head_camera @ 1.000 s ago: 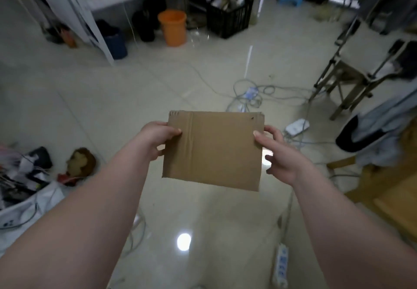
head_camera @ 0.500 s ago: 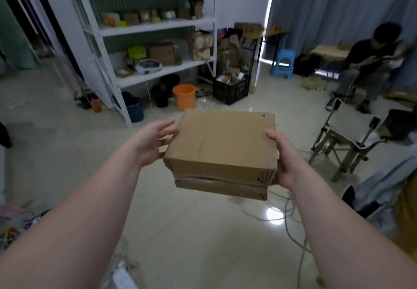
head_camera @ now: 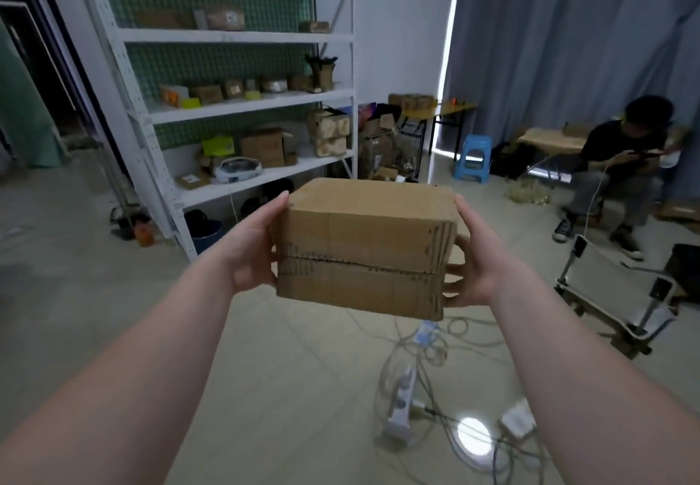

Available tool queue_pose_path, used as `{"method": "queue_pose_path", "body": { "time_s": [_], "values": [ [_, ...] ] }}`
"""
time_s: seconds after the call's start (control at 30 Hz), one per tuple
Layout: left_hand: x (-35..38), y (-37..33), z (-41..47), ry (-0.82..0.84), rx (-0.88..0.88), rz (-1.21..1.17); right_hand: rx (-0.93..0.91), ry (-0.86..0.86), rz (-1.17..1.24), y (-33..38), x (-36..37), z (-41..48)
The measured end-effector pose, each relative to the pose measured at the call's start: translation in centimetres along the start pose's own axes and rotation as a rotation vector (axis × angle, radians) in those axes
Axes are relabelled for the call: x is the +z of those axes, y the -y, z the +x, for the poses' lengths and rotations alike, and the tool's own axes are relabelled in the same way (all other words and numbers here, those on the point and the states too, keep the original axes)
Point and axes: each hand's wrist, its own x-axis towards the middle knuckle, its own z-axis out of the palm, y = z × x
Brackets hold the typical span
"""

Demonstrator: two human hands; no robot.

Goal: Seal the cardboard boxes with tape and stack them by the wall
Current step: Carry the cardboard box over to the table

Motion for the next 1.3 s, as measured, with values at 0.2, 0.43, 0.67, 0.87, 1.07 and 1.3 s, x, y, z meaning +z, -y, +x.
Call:
{"method": "queue_pose_path", "body": {
  "time_s": [0.2,0.43,0.67,0.87,1.07,1.3],
  "values": [
    [2.4,-3.8,11.0,-0.074,-0.030,-0.038,-0.229,-0.044,-0.074,8.3,-1.7,9.6],
    [1.6,-6.2,22.2,-0.082,-0.008,-0.025,-0.271,-0.077,-0.164,11.9,-3.1,19.7],
    [-1.0,-7.0,36.9,-0.121,0.196,-0.040,-0.273,-0.142,-0.069,15.1,-0.8,30.1],
    [-6.1,-12.1,50.2,0.074,0.338,-0.016,-0.213,-0.170,0.002,21.2,4.0,42.2],
    [-8.8,-17.2,60.8,0.238,0.201,0.064,-0.155,-0.167,0.017,26.7,7.8,52.0],
    [-7.7,-18.2,72.1,0.205,0.039,-0.019,-0.143,-0.278,-0.080,30.8,7.7,61.6]
  ]
}}
